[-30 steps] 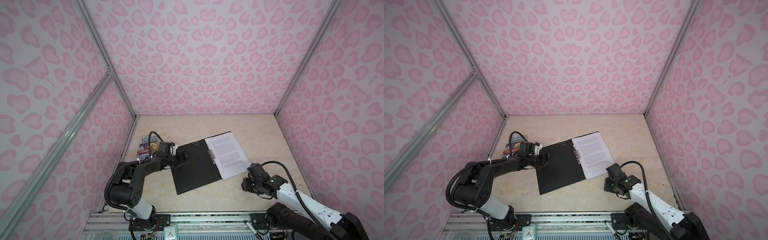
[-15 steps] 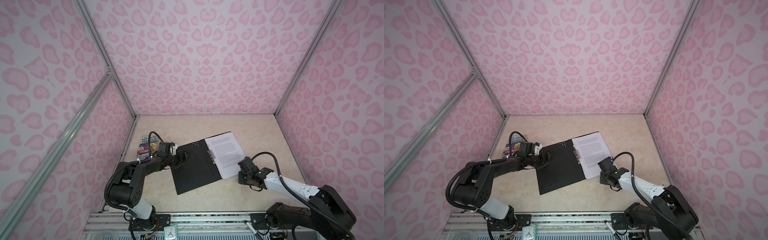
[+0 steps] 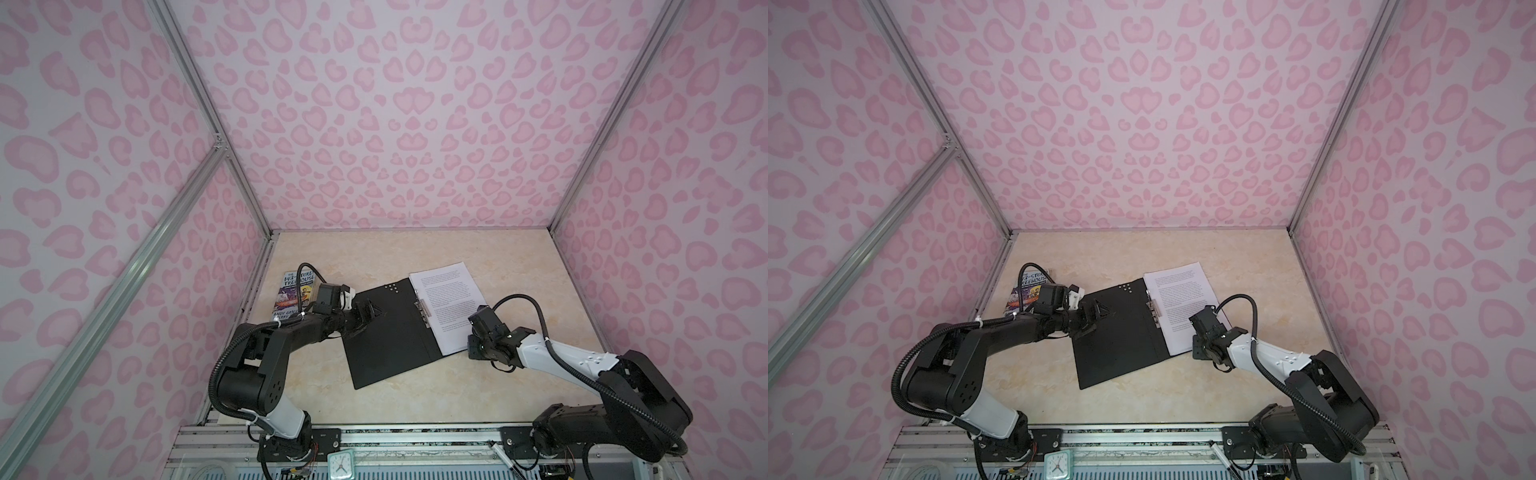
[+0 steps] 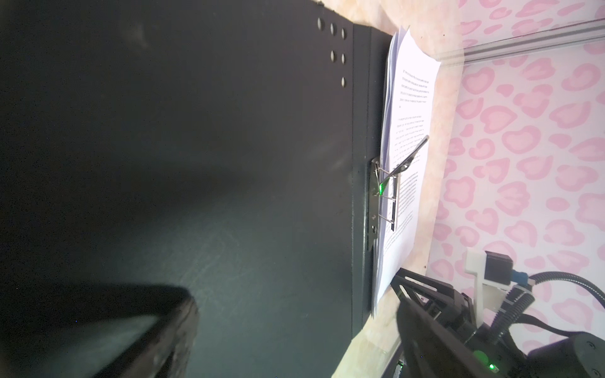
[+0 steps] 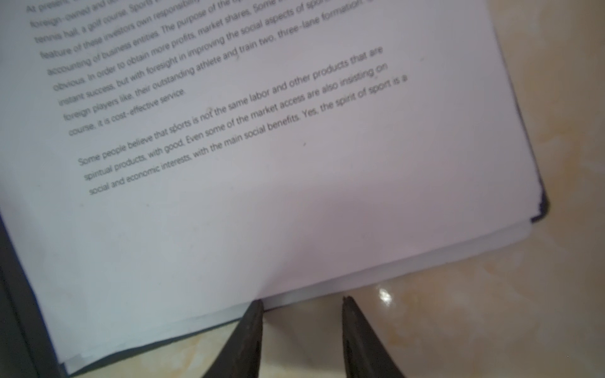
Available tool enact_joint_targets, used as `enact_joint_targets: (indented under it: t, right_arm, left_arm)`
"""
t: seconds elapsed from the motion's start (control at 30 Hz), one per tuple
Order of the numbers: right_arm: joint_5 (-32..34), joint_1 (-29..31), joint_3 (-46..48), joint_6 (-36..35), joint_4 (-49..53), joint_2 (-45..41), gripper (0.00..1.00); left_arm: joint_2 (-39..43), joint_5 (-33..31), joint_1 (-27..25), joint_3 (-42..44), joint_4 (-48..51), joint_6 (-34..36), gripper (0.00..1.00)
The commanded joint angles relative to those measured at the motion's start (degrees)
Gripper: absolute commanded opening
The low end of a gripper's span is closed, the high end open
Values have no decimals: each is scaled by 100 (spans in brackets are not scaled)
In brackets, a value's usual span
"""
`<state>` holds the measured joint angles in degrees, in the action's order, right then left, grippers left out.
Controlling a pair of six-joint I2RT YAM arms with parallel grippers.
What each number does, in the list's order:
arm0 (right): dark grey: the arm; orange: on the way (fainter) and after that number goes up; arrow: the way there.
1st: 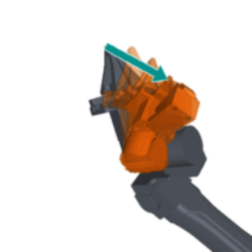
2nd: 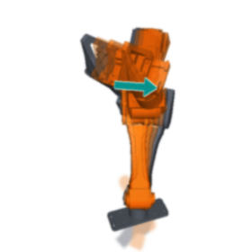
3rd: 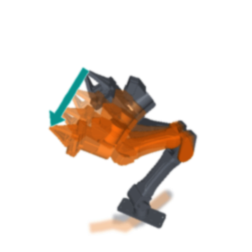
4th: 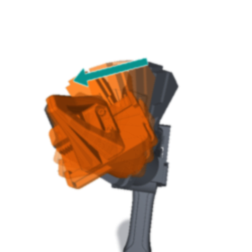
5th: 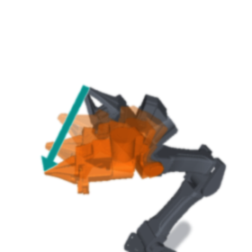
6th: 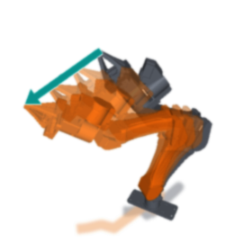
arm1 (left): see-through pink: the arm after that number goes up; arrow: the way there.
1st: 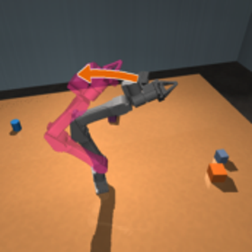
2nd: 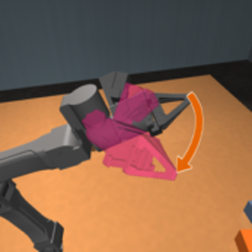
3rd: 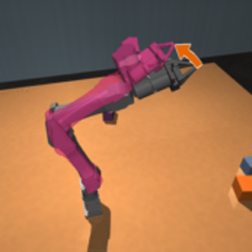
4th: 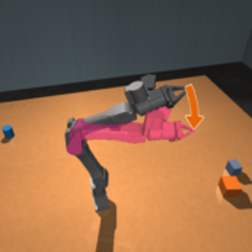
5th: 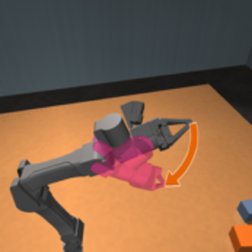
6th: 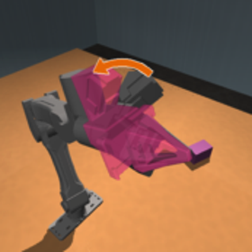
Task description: Put the files into the folder
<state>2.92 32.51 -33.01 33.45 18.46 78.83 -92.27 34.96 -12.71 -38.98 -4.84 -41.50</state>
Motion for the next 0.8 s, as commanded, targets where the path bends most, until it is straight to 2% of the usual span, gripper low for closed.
enact_joint_targets:
  t: [0.0,0.1,0.17,0.33,0.43,0.5,0.63,0.77]
  right_arm:
    - [-476,-2,107,36,474,40,41]
    - [-539,1,47,65,585,-149,44]
    - [-714,1,-80,57,586,-365,49]
    - [-1358,-16,-735,-69,-64,-361,74]
    - [-1749,-138,-1464,-252,-393,200,86]
    - [-2221,-293,-2114,-412,-507,871,89]
    - [-2722,-446,-3567,-767,-195,2209,87]
    - [-3099,-517,-4338,-740,-366,2997,87]
  left_arm:
    - [-54,-534,14,58,941,-25,96]
    - [-37,-508,12,49,941,-33,96]
    - [-34,-491,12,49,929,-42,96]
    - [-14,-490,11,47,924,-43,96]
    - [11,-499,19,56,936,-42,96]
    - [20,-508,19,62,935,-34,96]
    - [53,-498,19,49,935,-34,96]
    - [46,-499,14,-4,941,-42,96]
